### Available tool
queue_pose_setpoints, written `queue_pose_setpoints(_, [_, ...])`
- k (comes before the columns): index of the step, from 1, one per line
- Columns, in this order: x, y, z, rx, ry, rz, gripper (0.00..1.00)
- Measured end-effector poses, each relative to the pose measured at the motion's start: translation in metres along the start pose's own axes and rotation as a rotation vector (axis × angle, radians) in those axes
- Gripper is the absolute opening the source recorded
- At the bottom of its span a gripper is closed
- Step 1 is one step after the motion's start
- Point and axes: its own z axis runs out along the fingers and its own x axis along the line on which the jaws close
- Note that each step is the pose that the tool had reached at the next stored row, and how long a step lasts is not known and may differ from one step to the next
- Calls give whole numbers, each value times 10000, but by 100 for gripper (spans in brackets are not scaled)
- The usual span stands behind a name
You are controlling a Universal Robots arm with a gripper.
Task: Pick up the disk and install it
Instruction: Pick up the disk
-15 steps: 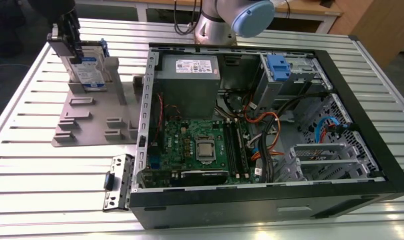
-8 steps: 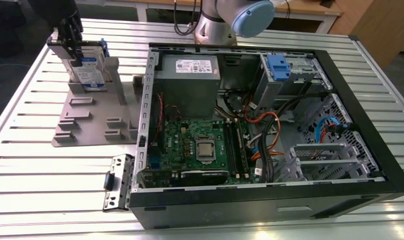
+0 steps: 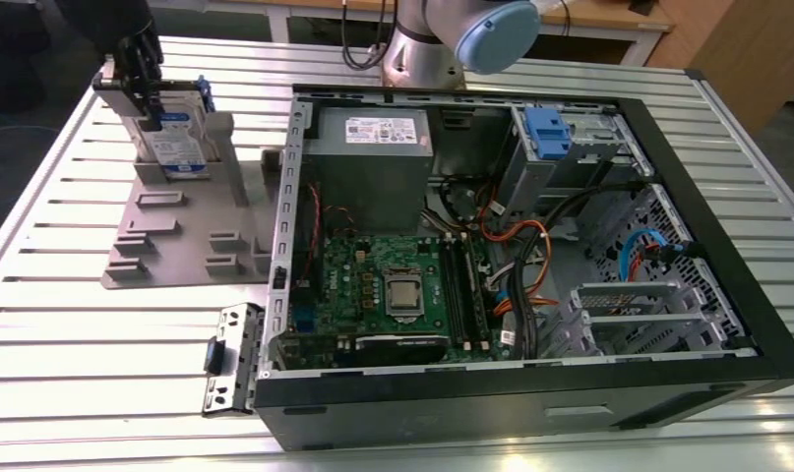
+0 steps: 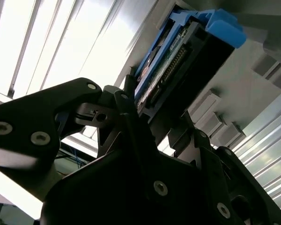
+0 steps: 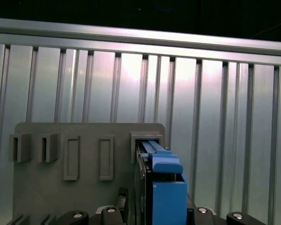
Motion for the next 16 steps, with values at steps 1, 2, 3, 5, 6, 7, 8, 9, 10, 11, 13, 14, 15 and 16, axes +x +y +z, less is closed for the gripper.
queue_pose_setpoints(1, [0, 0, 0, 0, 0, 0, 52])
queue_pose_setpoints(2, [0, 0, 0, 0, 0, 0, 45])
queue_pose_setpoints(3, [0, 0, 0, 0, 0, 0, 45])
queue_pose_setpoints(5, [0, 0, 0, -1, 1, 0, 36])
queue_pose_setpoints(6, [0, 0, 0, 0, 0, 0, 36])
queue_pose_setpoints(7, [-1, 0, 0, 0, 0, 0, 36])
queue_pose_setpoints(8, [-1, 0, 0, 0, 0, 0, 36])
queue_pose_setpoints(9, [-1, 0, 0, 0, 0, 0, 36])
queue_pose_setpoints(10, [-1, 0, 0, -1, 1, 0, 36])
queue_pose_setpoints(11, [-1, 0, 0, -1, 0, 0, 36])
queue_pose_setpoints(13, [-1, 0, 0, 0, 0, 0, 36])
queue_pose_setpoints(14, [-2, 0, 0, 0, 0, 0, 36])
queue_pose_setpoints(15, [-2, 0, 0, 0, 0, 0, 36])
queue_pose_setpoints(16, [-2, 0, 0, -1, 0, 0, 36])
